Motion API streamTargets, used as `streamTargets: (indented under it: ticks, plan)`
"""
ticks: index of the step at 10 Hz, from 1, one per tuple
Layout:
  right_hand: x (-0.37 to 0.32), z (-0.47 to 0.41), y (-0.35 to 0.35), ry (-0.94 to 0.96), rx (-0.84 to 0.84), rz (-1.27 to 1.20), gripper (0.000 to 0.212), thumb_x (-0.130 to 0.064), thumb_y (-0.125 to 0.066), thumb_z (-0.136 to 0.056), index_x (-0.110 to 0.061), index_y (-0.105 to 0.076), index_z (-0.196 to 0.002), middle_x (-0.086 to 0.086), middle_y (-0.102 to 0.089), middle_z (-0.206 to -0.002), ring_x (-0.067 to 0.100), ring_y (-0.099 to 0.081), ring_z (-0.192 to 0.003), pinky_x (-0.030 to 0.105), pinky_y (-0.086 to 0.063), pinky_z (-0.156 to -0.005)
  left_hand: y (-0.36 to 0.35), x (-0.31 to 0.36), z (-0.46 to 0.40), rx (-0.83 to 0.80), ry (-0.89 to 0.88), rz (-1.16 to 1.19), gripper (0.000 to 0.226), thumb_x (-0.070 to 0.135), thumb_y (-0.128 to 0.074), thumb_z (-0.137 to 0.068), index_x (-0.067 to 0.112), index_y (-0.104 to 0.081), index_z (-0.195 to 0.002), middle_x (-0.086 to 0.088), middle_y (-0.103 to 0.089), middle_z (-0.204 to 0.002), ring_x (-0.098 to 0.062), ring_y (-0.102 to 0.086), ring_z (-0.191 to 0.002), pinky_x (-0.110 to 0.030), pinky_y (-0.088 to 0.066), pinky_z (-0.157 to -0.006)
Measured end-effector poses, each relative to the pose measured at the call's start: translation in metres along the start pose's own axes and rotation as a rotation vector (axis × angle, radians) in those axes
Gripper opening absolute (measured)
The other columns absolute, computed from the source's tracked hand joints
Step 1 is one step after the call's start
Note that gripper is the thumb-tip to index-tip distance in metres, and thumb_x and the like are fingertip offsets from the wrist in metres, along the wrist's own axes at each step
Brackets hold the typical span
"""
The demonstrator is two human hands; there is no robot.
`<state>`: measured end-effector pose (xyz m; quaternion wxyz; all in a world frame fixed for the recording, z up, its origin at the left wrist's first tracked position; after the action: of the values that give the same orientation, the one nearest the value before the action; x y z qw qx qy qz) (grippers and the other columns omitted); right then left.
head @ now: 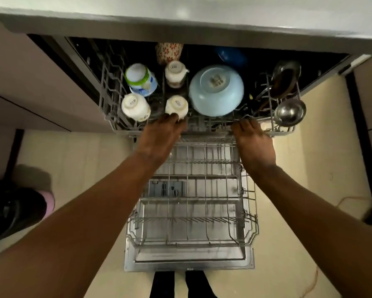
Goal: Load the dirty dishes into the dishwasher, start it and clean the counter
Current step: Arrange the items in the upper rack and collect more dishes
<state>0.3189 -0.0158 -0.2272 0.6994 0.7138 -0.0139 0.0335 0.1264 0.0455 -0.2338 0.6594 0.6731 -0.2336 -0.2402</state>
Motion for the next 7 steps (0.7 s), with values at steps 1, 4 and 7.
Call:
streamTargets:
  ticks: [1,4,7]
  plan:
    - [0.0,-0.044,0.003,0.01,0.073,0.014,0.045,0.017,-0.055,-0.072,0.002,-0.062,-0.114,0.024,-0.064,-0.107,0.041,-0.064,-0.093,0.043,-0.055,-0.053,0.001,-0.022,-0.038,0.015,0.038,0.047,0.03,0.004,-0.078,-0.065,0.011,-0.066,-0.091,-0.012,-0.067,-0.088,-0.036,-0.066,-0.073,-0.037,-0.05,-0.052]
    - [0.026,-0.125,-0.021,-0.072,0.086,0.062,0.039,0.004,-0.049,-0.089,-0.009,-0.062,-0.123,0.021,-0.065,-0.11,0.038,-0.066,-0.093,0.042,-0.054,-0.073,-0.015,-0.063,-0.108,0.161,0.256,0.349,0.033,0.037,-0.05,-0.091,0.009,-0.067,-0.095,-0.011,-0.071,-0.094,-0.029,-0.066,-0.089,-0.027,-0.051,-0.069]
    - [0.023,-0.119,-0.01,-0.155,0.082,-0.146,0.04,0.007,-0.05,-0.089,-0.007,-0.06,-0.125,0.027,-0.062,-0.115,0.043,-0.063,-0.098,0.045,-0.053,-0.079,-0.01,-0.055,-0.098,0.082,0.211,0.251,0.026,0.012,-0.05,-0.09,0.009,-0.058,-0.114,-0.014,-0.058,-0.125,-0.037,-0.051,-0.116,-0.041,-0.041,-0.085]
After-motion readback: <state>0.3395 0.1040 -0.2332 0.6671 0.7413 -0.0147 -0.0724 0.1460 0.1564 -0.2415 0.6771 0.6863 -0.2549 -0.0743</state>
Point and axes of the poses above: each hand's wrist, its own z-axis away from the middle knuckle, its own y-axis out of the back of the hand, x = y × z, the point moved 6 cm from there along -z, towards the middle knuckle
